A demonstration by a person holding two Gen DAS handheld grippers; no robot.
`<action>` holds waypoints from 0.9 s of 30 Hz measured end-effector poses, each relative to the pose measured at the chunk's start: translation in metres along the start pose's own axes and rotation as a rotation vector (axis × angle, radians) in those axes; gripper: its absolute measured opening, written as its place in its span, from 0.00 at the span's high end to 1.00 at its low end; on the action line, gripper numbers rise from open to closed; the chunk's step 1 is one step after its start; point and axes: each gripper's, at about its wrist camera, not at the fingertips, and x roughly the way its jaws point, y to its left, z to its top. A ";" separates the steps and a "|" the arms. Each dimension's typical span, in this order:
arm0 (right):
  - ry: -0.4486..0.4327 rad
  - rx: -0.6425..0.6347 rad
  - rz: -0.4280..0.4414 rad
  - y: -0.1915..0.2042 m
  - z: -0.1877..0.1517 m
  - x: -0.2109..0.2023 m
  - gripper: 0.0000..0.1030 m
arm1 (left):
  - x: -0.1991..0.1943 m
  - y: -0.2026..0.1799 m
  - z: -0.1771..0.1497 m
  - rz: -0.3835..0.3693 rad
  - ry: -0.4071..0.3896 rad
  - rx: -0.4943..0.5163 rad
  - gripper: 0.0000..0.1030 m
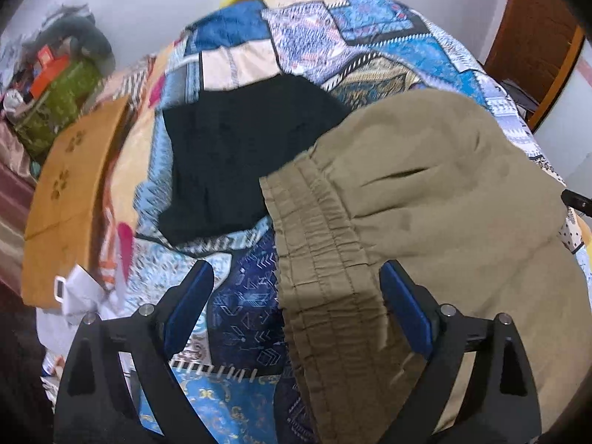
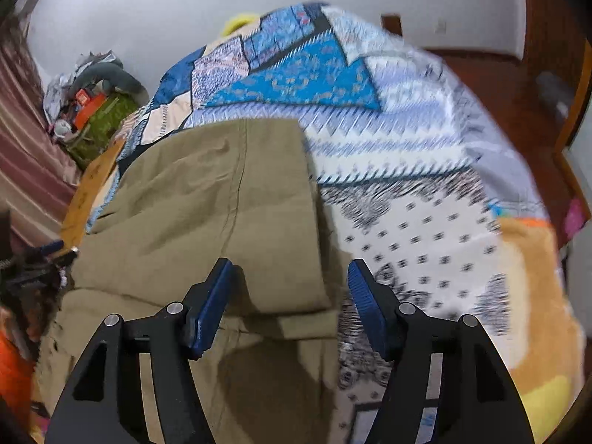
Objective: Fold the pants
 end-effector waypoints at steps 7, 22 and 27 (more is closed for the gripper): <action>0.025 -0.115 -0.016 0.016 -0.008 0.016 0.73 | 0.006 -0.011 -0.007 0.060 -0.059 0.044 0.05; 0.100 -0.229 -0.162 0.019 -0.007 0.038 0.94 | 0.016 -0.007 -0.009 0.143 -0.093 0.043 0.03; 0.078 -0.255 -0.199 0.027 -0.005 0.021 0.90 | 0.000 0.006 -0.008 0.037 -0.067 -0.007 0.04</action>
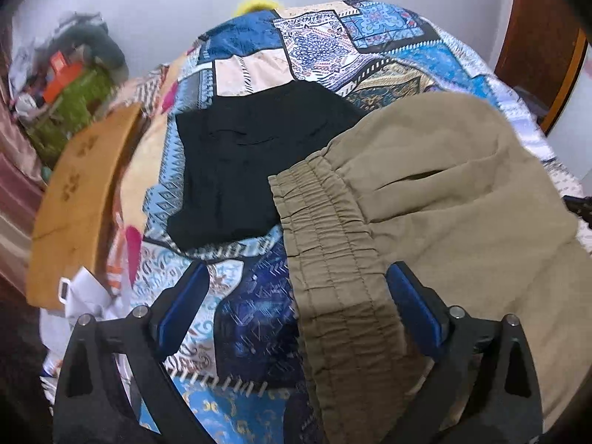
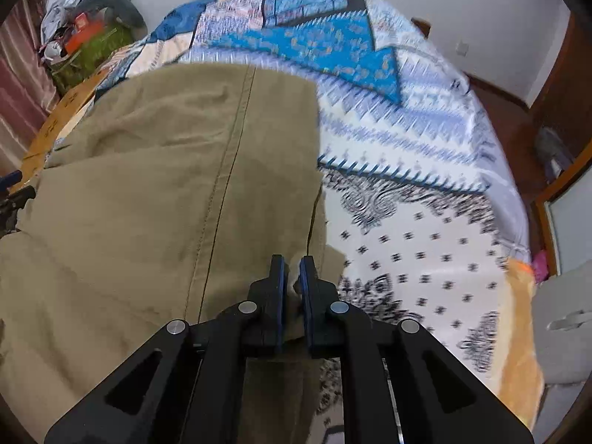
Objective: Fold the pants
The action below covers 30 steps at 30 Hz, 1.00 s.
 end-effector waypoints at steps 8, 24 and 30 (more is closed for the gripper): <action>-0.140 0.020 -0.048 -0.008 0.009 -0.058 0.32 | -0.044 0.027 0.013 -0.039 -0.072 -0.066 0.04; -0.192 0.027 0.045 -0.001 0.083 -0.020 0.24 | 0.047 0.033 0.070 -0.122 0.057 -0.100 0.04; -0.161 0.052 0.034 -0.007 0.100 0.022 0.24 | 0.094 0.037 0.072 -0.125 0.130 -0.155 0.04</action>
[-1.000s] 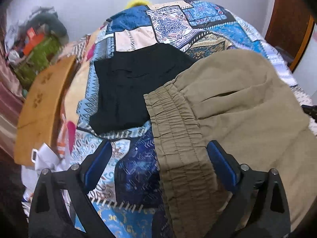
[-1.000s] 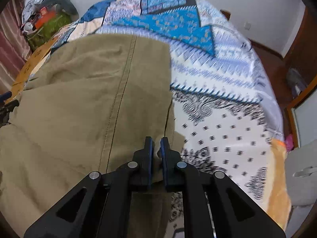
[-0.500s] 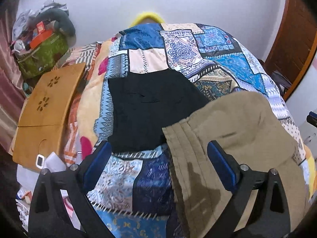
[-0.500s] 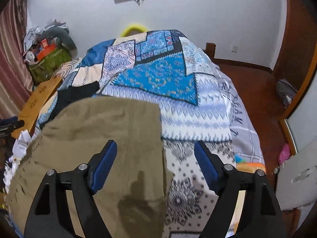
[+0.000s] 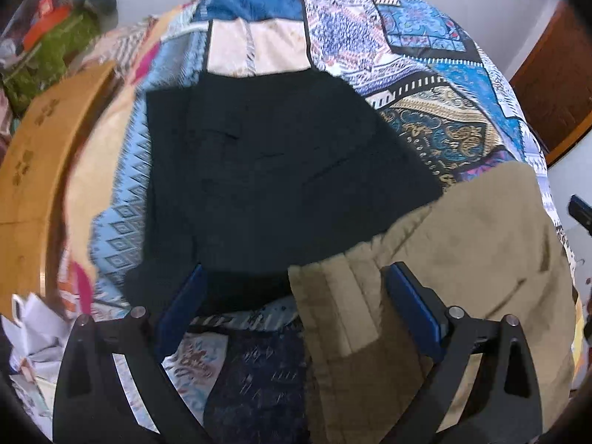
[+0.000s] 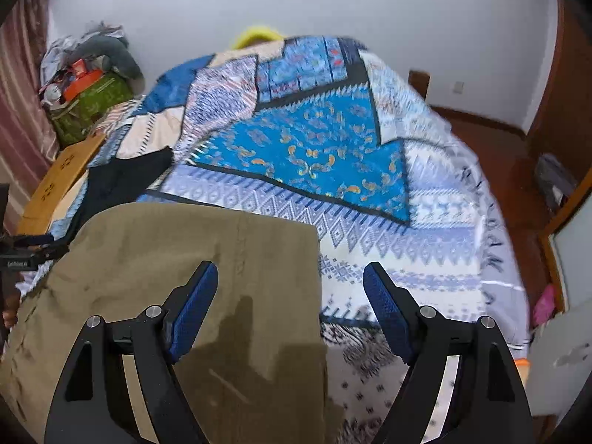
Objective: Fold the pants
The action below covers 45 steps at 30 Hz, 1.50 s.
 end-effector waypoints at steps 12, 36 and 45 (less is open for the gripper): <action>0.132 0.118 0.138 -0.022 0.018 0.073 0.46 | 0.034 0.005 -0.003 -0.180 0.120 -0.059 0.34; -0.237 0.083 0.076 0.004 0.075 -0.072 0.89 | -0.147 -0.041 0.024 0.018 -0.328 0.130 0.59; -0.346 0.078 0.092 0.015 0.041 -0.153 0.89 | -0.192 -0.054 -0.019 -0.028 -0.379 0.185 0.60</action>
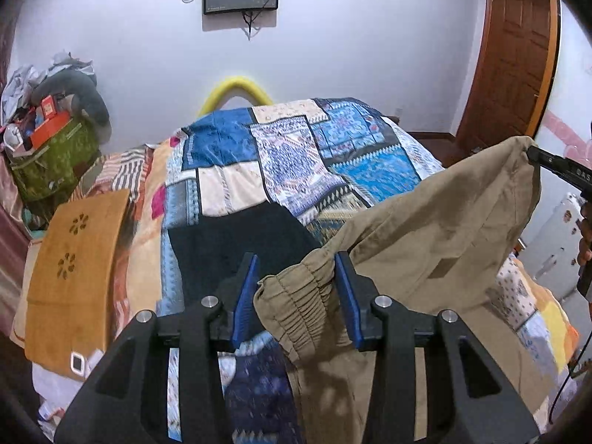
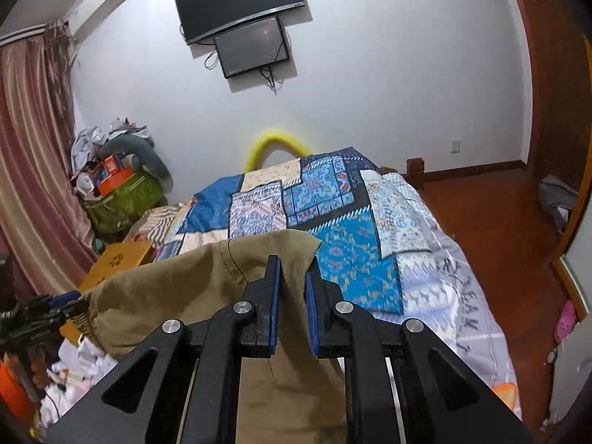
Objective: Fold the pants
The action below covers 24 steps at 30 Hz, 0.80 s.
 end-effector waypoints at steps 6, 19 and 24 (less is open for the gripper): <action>0.006 0.030 0.022 0.003 -0.041 -0.040 0.89 | -0.022 -0.001 -0.045 -0.057 0.028 -0.038 0.60; 0.072 -0.006 -0.036 0.014 -0.127 -0.087 0.89 | -0.056 -0.024 -0.137 -0.073 0.096 0.001 0.60; 0.139 0.013 -0.042 0.012 -0.155 -0.094 0.88 | -0.054 -0.025 -0.154 -0.075 0.131 -0.011 0.59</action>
